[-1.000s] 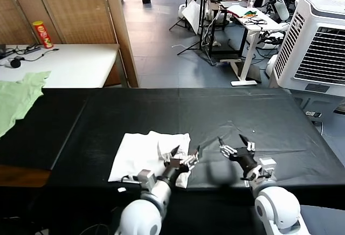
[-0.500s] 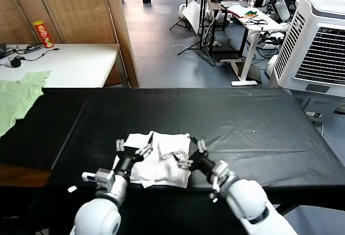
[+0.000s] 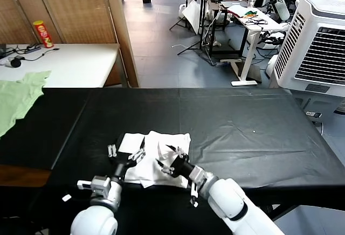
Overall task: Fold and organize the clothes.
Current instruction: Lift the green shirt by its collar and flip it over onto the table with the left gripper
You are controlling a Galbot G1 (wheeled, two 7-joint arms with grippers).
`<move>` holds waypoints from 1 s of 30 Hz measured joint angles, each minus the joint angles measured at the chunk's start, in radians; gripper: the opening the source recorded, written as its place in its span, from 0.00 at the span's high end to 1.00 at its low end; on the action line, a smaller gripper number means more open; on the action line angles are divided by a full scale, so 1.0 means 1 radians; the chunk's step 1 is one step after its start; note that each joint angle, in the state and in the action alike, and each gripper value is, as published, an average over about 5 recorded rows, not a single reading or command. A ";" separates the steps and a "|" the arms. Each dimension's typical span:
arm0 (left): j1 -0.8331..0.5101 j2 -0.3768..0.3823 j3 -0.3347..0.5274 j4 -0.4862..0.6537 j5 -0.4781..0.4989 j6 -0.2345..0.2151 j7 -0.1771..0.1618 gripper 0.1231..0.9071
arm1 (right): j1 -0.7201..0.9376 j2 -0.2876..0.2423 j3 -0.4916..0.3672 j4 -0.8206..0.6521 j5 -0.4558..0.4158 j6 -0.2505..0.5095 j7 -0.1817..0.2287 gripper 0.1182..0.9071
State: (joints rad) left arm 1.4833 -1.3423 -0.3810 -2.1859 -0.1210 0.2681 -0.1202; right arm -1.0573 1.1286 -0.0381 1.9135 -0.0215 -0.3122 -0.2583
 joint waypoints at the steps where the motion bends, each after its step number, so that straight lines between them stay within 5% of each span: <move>1: 0.002 -0.001 0.000 0.000 0.001 -0.001 0.000 0.14 | -0.004 0.001 0.004 0.000 0.000 -0.001 0.005 0.63; 8: 0.012 -0.008 0.000 0.000 0.005 -0.012 -0.001 0.14 | -0.035 0.023 0.052 -0.005 0.012 -0.006 0.050 0.97; 15: 0.022 -0.013 -0.001 0.005 0.011 -0.035 -0.002 0.14 | -0.068 0.066 0.157 -0.036 0.036 -0.009 0.132 0.97; 22: 0.017 -0.004 -0.018 0.022 -0.038 -0.060 0.005 0.14 | -0.104 0.123 0.260 -0.034 0.086 -0.017 0.249 0.57; 26: 0.000 0.013 -0.044 0.045 -0.122 -0.065 0.030 0.14 | -0.135 0.133 0.307 0.006 0.149 -0.023 0.249 0.28; 30: -0.022 0.037 -0.083 0.079 -0.227 -0.049 0.064 0.14 | -0.167 0.122 0.343 0.040 0.214 -0.025 0.230 0.15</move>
State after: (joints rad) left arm 1.4616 -1.3056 -0.4638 -2.1065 -0.3480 0.2196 -0.0564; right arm -1.2243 1.2501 0.3048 1.9532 0.1921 -0.3373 -0.0287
